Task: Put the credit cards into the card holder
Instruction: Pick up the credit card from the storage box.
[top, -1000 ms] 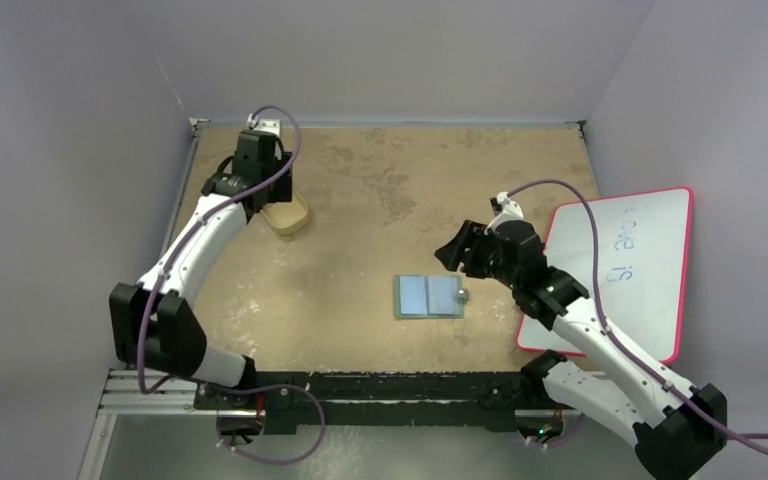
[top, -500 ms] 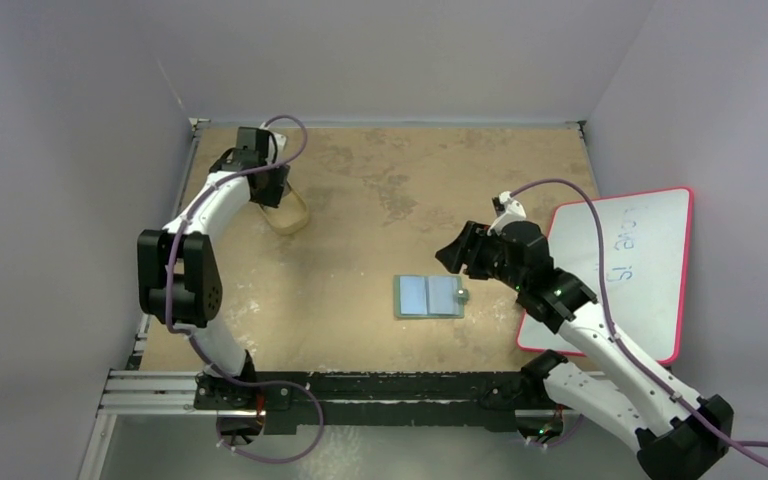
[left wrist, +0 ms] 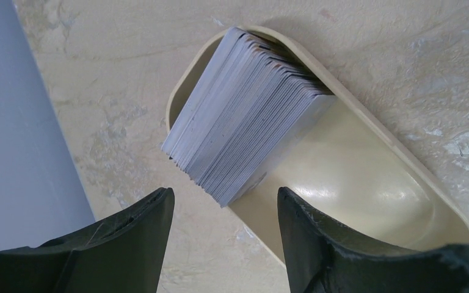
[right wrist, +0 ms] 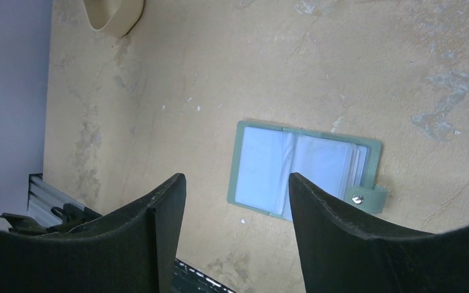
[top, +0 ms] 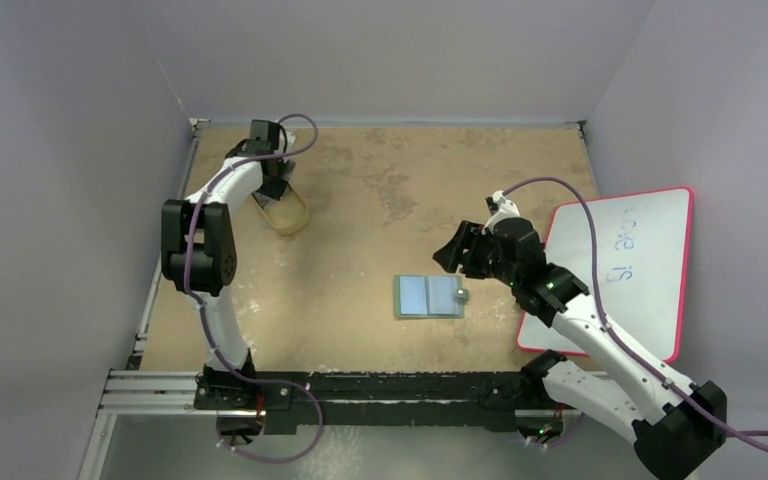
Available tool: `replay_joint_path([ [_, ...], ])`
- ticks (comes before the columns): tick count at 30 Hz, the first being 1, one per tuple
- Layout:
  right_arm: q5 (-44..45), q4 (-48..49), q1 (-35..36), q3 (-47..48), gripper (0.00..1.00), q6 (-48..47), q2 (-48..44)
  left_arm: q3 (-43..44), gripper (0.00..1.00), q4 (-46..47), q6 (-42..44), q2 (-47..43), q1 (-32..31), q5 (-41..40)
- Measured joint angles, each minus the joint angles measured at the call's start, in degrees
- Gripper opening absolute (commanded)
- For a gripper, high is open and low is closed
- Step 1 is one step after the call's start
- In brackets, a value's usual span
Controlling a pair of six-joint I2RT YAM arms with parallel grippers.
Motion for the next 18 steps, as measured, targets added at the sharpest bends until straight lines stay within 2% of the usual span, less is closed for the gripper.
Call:
replay_joint_path([
  [15,-0.22,0.55,0.0,1.46,0.65,-0.26,2.71,2.19,0.61,2.67,2.54,3.43,0.0,-0.13],
  [18,-0.22,0.48,0.0,1.46,0.65,-0.28,2.64,2.19,0.57,2.86,2.71,3.8,0.0,-0.15],
])
